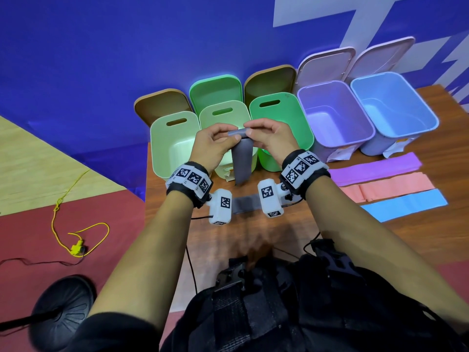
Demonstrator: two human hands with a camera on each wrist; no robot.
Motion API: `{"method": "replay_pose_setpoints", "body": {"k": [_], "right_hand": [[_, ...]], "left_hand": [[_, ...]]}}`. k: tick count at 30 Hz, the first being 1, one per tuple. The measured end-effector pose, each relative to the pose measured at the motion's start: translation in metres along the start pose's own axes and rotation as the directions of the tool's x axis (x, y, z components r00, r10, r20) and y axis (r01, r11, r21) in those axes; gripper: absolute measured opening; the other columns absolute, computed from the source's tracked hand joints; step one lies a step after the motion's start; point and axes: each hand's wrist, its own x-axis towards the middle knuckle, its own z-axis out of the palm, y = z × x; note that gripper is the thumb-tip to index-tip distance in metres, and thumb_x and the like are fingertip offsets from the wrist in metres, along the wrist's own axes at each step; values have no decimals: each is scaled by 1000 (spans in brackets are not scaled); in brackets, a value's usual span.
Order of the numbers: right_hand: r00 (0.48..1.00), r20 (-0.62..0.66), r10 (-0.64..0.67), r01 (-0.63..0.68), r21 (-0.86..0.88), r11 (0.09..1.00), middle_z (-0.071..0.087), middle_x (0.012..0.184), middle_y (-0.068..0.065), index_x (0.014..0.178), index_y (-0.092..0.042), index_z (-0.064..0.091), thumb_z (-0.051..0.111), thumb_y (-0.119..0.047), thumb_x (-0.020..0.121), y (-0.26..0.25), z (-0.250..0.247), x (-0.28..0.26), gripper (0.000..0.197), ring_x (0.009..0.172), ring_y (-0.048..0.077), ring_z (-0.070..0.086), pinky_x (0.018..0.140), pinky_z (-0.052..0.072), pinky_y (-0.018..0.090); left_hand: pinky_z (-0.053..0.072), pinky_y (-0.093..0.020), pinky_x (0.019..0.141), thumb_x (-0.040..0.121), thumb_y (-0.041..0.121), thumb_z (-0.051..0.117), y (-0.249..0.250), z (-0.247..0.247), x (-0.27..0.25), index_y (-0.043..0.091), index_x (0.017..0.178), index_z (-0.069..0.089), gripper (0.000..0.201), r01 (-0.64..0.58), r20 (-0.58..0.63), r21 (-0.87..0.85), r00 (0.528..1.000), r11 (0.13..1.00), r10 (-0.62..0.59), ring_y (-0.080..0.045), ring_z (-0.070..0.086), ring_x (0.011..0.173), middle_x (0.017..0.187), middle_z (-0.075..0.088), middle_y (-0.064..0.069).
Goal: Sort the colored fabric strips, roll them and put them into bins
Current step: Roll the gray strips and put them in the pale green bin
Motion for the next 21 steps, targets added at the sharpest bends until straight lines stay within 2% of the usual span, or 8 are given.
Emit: {"method": "replay_pose_setpoints", "body": {"k": [3,7,11,17,21], "right_hand": [[999,-26,-21,20,-22,1000,72,96,14,103,-5,72,67,3,88,1,-1,1,18,85,15,69,80,56,24],[998,-26,-59,57,-68,996,74,98,14,97,-10,74,69,5,83,3,-2,1,21,91,18,70,89,55,27],[999,-25,-47,45,-76,996,75,97,11,96,-12,75,70,6,81,7,-2,-1,24,91,18,70,89,54,26],[1000,0,-16,16,2,1000,75,101,11,100,-10,75,69,6,81,7,-3,-3,26,96,18,69,93,53,29],[1000,-3,25,-24,92,995,71,103,14,108,-8,71,67,0,89,7,-1,-3,21,95,20,69,90,57,30]], "left_hand": [[53,-20,72,86,2,72,0,-1,0,2,108,67,22,8,-7,-17,1000,1000,-8,-11,69,78,92,72,-12],[53,-20,69,90,6,69,0,1,0,2,103,69,14,37,3,-27,999,999,-37,-8,67,71,85,70,-10],[54,-23,69,91,7,69,0,-2,0,6,101,70,10,54,41,-11,998,998,-54,-10,67,70,80,71,-6],[53,-21,69,85,4,73,0,-2,-1,8,100,72,15,-19,15,40,1000,999,18,-10,67,78,92,72,-8],[54,-24,78,82,2,76,0,-2,-2,9,98,72,18,-57,1,54,998,997,57,-13,69,87,100,72,-5]]}}
